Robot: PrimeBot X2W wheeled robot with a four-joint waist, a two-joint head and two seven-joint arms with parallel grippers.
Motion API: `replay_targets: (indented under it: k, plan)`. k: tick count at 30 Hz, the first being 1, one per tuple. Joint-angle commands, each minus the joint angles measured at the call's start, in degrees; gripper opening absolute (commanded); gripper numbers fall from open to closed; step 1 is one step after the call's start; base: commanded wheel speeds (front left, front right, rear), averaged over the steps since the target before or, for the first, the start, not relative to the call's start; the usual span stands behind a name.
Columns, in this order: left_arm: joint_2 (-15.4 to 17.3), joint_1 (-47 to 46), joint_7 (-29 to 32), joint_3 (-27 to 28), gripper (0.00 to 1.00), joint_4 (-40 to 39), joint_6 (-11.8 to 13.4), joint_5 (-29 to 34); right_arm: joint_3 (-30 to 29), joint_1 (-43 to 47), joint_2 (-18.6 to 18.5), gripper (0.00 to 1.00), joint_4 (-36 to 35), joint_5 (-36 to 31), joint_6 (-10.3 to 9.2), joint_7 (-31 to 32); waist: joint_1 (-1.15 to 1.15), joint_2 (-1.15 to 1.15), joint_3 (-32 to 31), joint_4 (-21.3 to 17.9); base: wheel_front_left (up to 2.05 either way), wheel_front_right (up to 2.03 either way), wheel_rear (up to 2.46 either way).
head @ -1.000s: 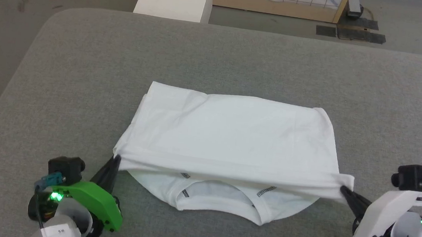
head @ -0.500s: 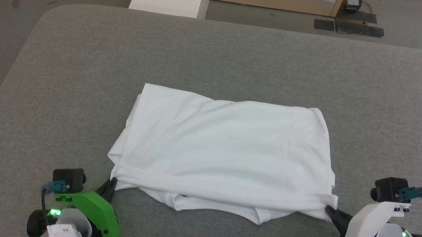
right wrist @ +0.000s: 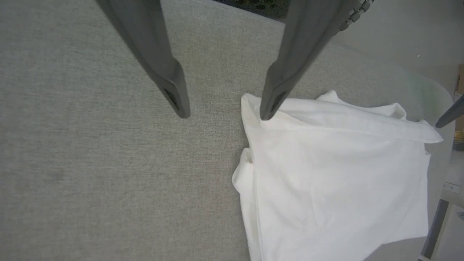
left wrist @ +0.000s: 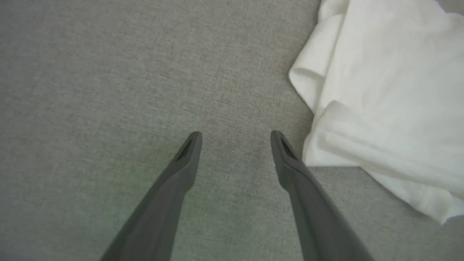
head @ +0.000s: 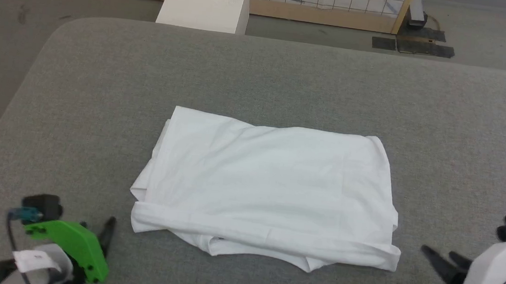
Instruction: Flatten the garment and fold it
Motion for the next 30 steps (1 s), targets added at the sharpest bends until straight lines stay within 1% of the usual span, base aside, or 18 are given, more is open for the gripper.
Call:
replay_targets:
  k: [1,4,6,8,10,11,13,14,16,20,24,30]
  plan:
    - [1.65,1.05,-0.29,1.25,1.00,-1.82,1.30,-0.52,-1.28,-1.11,-0.52,1.00,-1.26,0.28,-0.08,0.70,0.01,0.00,0.16,0.01,0.00,0.00,0.00]
    - [3.99,1.22,-4.93,4.75,1.00,-6.84,3.98,0.47,-3.29,-3.99,-0.73,1.00,-2.75,0.21,-0.08,1.86,0.01,0.00,0.79,0.12,0.00,0.00,0.00]
    - [4.66,0.85,-10.12,6.88,1.00,-10.00,5.40,2.21,-3.35,-6.17,-1.03,1.00,-2.60,-0.28,-0.08,2.38,0.01,0.00,1.41,0.30,0.00,0.00,0.00]
    - [5.25,0.35,-15.45,7.99,1.00,-12.50,6.73,5.23,-2.47,-8.43,-1.41,1.00,-1.60,-0.74,-0.08,2.81,0.01,0.00,2.31,0.49,0.00,0.00,0.00]
    - [5.17,-0.39,-18.70,8.97,1.00,-14.74,7.92,8.97,-1.07,-10.82,-1.61,1.00,-0.12,-0.96,-0.08,2.91,0.01,0.00,3.41,0.74,0.00,0.00,0.00]
    - [4.80,-0.71,-19.35,9.52,1.00,-15.72,8.39,10.76,-0.40,-11.86,-1.76,1.00,0.81,-0.99,-0.08,2.93,0.01,0.00,3.86,0.87,0.00,0.00,0.00]
    - [3.57,-1.53,-19.86,11.37,1.00,-18.78,9.14,15.73,1.59,-14.01,-2.32,1.00,2.66,-1.24,-0.08,2.95,0.01,0.00,5.35,1.30,0.00,0.00,0.00]
    - [2.26,-1.90,-19.90,13.04,1.00,-21.27,9.16,19.10,2.48,-15.19,-2.40,1.00,3.74,-1.32,-0.08,2.75,0.01,0.00,6.11,1.54,0.00,0.00,0.00]
    - [-0.46,-1.56,-19.92,15.65,1.00,-25.37,8.45,24.91,4.54,-17.22,-2.63,1.00,5.57,-1.52,-0.08,2.35,0.01,0.00,7.45,1.85,0.00,0.00,0.00]
    - [-5.26,0.20,-19.94,18.18,1.00,-28.76,5.35,32.40,7.79,-20.60,-3.21,1.00,9.78,-1.95,-0.08,1.51,0.01,0.00,9.76,2.32,0.00,0.00,0.00]
    - [-8.85,1.27,-19.95,20.48,1.00,-28.42,2.56,35.62,9.89,-22.55,-3.96,1.00,14.23,-2.54,-0.08,0.78,0.01,0.00,10.95,2.80,0.00,0.00,0.00]
    - [-12.39,1.89,-19.95,23.64,1.00,-27.27,-1.04,38.36,13.74,-23.51,-3.30,1.00,18.44,-1.54,-0.08,0.04,0.01,0.00,11.53,3.07,0.00,0.00,0.00]
